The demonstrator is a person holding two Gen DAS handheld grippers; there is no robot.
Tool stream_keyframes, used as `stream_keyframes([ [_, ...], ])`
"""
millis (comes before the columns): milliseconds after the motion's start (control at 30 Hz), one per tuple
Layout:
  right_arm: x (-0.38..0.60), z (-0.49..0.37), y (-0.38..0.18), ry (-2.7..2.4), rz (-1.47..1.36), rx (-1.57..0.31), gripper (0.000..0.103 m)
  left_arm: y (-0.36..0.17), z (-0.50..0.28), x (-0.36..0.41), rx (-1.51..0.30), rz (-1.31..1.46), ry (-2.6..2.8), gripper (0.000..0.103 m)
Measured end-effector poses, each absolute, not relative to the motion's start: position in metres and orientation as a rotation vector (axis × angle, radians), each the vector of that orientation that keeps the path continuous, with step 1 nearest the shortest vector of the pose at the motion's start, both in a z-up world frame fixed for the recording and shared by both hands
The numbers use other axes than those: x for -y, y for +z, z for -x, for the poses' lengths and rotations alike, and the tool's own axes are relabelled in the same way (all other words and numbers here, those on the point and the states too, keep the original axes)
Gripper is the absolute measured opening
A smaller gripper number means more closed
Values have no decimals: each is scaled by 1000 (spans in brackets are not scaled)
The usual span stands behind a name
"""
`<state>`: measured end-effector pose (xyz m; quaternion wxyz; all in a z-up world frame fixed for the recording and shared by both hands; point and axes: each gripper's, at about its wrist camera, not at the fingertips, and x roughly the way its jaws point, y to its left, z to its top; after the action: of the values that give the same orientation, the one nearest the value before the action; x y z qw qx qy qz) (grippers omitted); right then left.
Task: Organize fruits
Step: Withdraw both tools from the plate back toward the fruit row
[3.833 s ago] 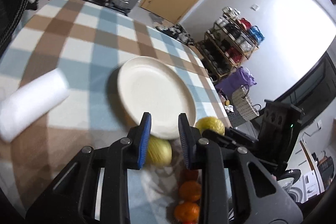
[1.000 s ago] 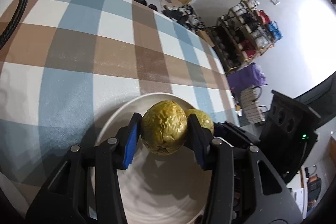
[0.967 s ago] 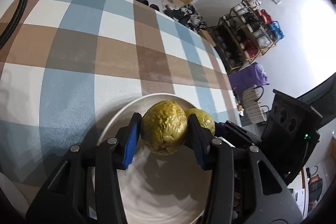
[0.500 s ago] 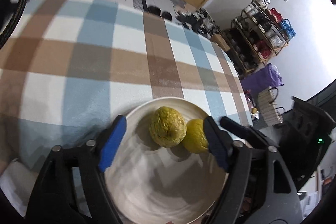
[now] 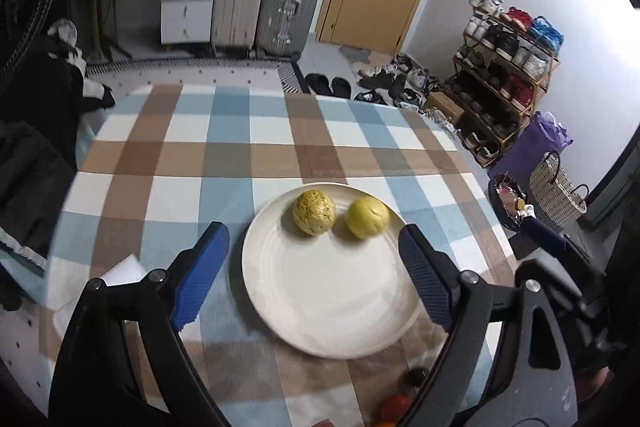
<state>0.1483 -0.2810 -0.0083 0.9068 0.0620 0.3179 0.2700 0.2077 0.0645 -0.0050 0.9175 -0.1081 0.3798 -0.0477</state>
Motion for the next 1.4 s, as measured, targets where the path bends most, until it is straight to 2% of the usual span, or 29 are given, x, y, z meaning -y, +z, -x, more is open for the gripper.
stream_keyframes([
  [100, 289, -122, 4, 556, -146, -606, 103, 11, -177, -56, -751, 178, -85, 90],
  [200, 300, -90, 18, 545, -170, -538, 103, 27, -143, -47, -699, 134, -64, 103],
  [467, 310, -23, 34, 505, -161, -427, 103, 51, -57, -24, -602, 63, -79, 102],
  [633, 312, 9, 29, 467, -118, -432, 103, 48, -16, -20, -587, 57, -79, 102],
  [933, 309, 45, -11, 455, -69, -519, 103, 0, 28, -26, -682, 93, -108, 102],
  [1400, 316, 68, -60, 513, -86, -654, 103, -86, 37, -31, -862, 141, -241, 102],
])
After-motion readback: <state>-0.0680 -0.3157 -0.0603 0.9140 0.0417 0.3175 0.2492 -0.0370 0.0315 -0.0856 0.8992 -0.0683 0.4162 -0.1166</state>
